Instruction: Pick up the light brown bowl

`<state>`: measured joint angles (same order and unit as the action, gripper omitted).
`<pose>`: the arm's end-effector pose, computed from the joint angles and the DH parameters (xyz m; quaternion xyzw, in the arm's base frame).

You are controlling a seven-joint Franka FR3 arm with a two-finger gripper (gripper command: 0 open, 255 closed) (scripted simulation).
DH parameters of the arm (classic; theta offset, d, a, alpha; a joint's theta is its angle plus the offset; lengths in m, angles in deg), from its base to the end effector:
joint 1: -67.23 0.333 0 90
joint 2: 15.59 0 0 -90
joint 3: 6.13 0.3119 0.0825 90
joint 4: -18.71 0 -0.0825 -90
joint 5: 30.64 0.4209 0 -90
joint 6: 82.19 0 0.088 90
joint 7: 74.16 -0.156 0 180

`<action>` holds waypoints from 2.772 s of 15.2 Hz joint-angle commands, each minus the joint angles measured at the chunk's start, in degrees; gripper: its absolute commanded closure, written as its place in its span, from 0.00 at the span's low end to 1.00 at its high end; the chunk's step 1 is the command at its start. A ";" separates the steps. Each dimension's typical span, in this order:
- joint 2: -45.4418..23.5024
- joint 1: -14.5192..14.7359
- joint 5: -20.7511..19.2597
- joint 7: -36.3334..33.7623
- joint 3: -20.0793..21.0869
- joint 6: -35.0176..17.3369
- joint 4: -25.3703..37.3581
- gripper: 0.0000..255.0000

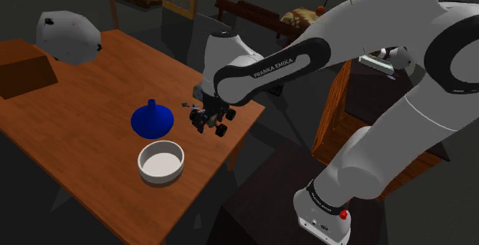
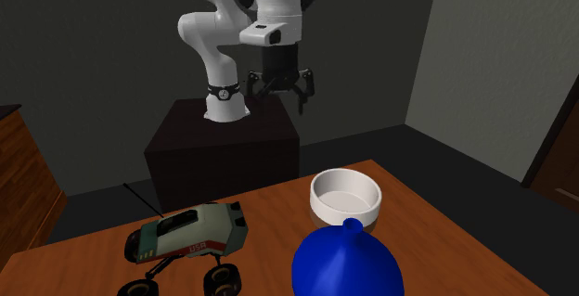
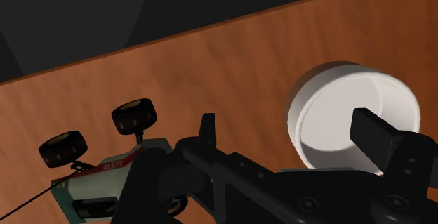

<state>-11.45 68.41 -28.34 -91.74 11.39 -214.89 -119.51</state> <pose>0.4769 0.1616 0.2567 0.9999 -0.0046 -0.0140 0.0007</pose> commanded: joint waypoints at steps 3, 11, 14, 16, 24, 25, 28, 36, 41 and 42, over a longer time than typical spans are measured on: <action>-9.53 0.58 -4.55 -4.85 0.80 -5.73 3.53 0.00; -28.33 5.11 -13.98 -13.64 -2.13 -12.36 14.81 0.00; -32.83 6.62 -15.55 -15.09 -3.37 -13.69 17.91 0.00; -34.18 6.96 -16.08 -15.46 -3.82 -14.77 18.16 0.00; -37.28 7.73 -17.25 -16.27 -4.89 -17.22 18.79 1.00; -37.26 7.70 -17.25 -16.24 -4.88 -17.22 18.77 1.00; -37.27 7.70 -17.24 -16.23 -4.88 -17.20 18.80 1.00; -34.57 7.05 -16.24 -15.57 -3.94 -15.07 18.24 1.00; -31.23 6.22 -14.89 -14.63 -2.84 -12.35 17.68 1.00; -30.58 6.07 -14.61 -14.43 -2.63 -11.79 17.60 1.00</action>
<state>-42.55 74.58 -43.19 -106.30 8.57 -227.22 -101.97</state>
